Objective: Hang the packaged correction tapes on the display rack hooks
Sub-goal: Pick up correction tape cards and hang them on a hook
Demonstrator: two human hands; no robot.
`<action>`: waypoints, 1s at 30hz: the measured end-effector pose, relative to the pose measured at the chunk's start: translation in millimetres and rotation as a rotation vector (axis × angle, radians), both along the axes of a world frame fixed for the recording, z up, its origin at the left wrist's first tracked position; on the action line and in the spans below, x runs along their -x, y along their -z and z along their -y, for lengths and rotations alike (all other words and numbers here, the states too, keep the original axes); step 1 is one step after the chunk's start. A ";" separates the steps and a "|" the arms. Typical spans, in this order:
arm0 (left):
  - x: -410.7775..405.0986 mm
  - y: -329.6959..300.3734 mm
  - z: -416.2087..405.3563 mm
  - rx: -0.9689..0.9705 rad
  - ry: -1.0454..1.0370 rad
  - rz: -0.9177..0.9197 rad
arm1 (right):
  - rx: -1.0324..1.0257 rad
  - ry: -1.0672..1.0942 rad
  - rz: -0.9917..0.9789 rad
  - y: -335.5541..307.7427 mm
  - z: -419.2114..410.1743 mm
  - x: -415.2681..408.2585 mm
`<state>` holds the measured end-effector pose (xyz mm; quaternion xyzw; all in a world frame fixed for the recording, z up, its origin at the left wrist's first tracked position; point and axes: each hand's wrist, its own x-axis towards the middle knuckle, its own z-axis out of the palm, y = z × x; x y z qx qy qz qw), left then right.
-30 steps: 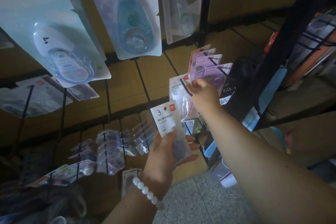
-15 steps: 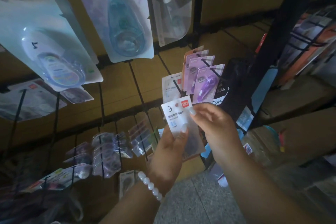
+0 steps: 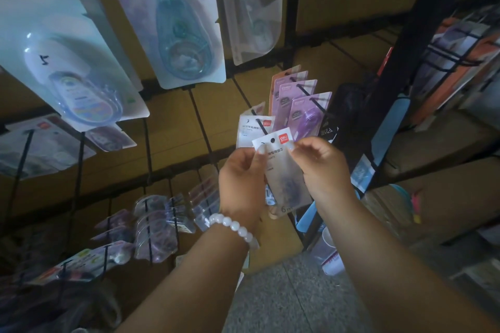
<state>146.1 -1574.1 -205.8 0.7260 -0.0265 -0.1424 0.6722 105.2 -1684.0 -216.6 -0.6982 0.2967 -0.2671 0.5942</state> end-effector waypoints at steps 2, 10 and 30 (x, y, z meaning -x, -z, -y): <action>-2.7 2.3 0.5 -0.015 -0.013 0.017 | 0.013 0.000 -0.006 1.8 0.6 -2.9; -16.1 7.9 6.9 -0.106 -0.074 0.064 | 0.095 0.003 -0.045 7.6 3.3 -19.0; -39.8 25.6 35.5 0.023 -0.341 -0.049 | 0.168 0.005 -0.045 15.7 10.7 -59.8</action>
